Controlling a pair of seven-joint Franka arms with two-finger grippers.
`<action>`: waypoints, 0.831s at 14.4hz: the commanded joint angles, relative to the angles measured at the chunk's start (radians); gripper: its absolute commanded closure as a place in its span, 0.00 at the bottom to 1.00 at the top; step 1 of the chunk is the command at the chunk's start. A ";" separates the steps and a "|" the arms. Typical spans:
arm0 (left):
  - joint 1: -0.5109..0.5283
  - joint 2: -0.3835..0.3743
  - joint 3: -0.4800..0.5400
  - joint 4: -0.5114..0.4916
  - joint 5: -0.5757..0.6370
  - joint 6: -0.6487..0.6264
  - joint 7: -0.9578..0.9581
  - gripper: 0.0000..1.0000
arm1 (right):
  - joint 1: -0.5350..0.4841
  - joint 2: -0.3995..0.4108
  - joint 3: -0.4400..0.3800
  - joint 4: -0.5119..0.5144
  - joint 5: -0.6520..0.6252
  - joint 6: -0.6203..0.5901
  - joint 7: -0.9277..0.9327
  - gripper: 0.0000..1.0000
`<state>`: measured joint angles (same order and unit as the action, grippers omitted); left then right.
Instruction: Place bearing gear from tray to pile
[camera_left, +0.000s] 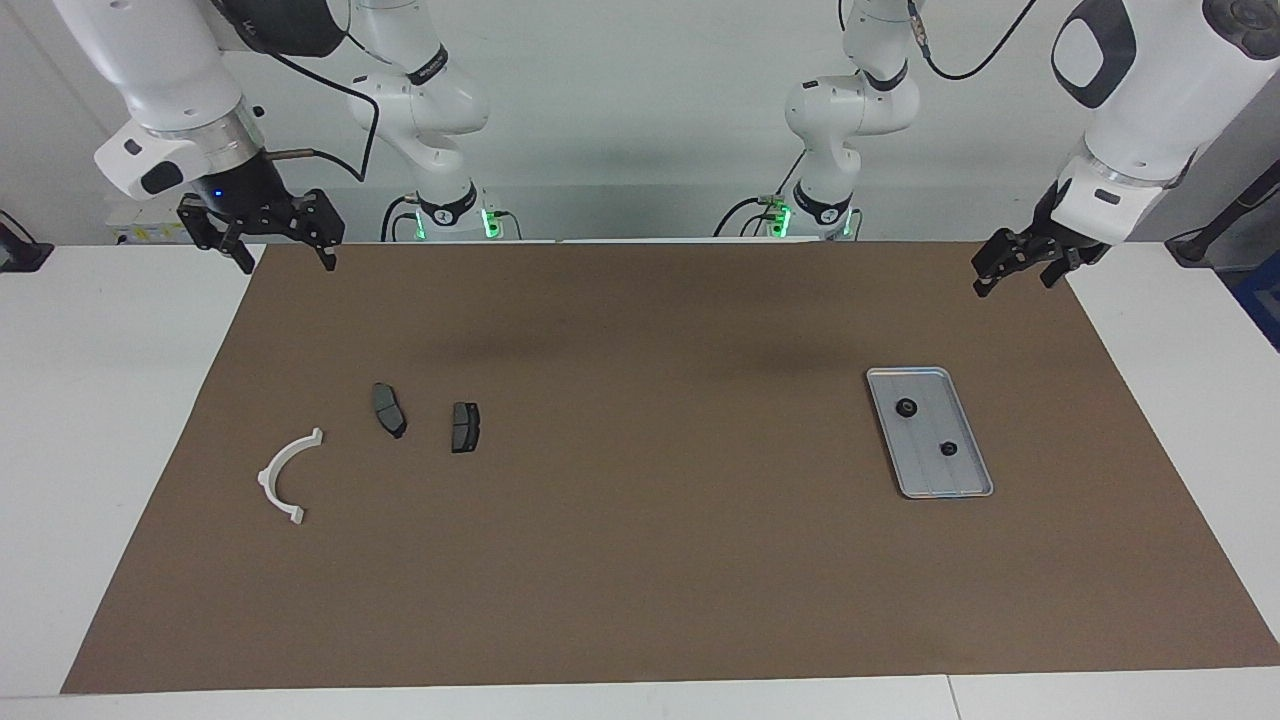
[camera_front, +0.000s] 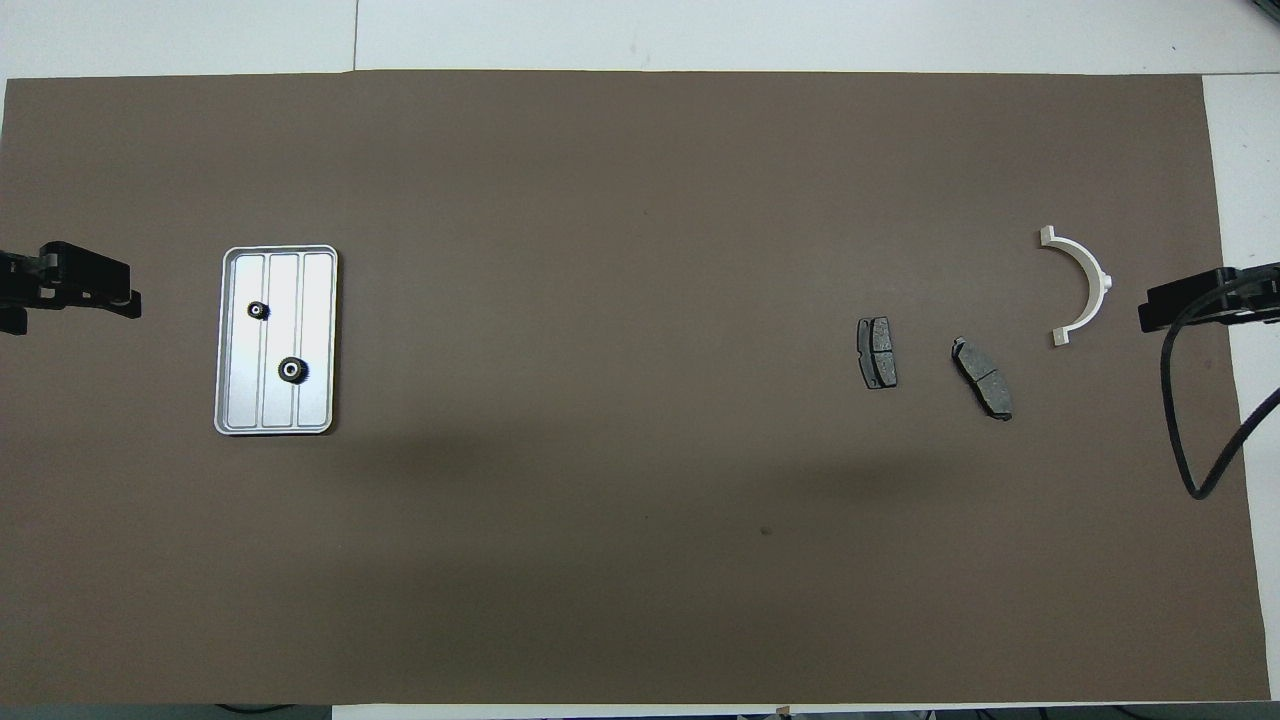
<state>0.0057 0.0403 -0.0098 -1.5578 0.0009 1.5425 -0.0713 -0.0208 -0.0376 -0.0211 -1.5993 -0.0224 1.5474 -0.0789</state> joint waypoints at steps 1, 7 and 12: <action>-0.007 -0.014 0.008 -0.008 -0.001 0.019 0.007 0.00 | -0.016 -0.002 0.010 -0.005 0.002 -0.009 0.010 0.00; -0.007 -0.008 0.008 -0.004 0.001 0.022 0.013 0.00 | -0.018 -0.002 0.010 -0.005 0.002 -0.009 0.008 0.00; -0.021 -0.008 0.008 0.004 0.001 0.016 0.004 0.00 | -0.021 -0.002 0.007 -0.005 0.004 -0.020 0.001 0.00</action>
<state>0.0040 0.0402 -0.0110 -1.5549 0.0009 1.5562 -0.0694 -0.0209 -0.0375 -0.0218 -1.5996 -0.0224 1.5465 -0.0789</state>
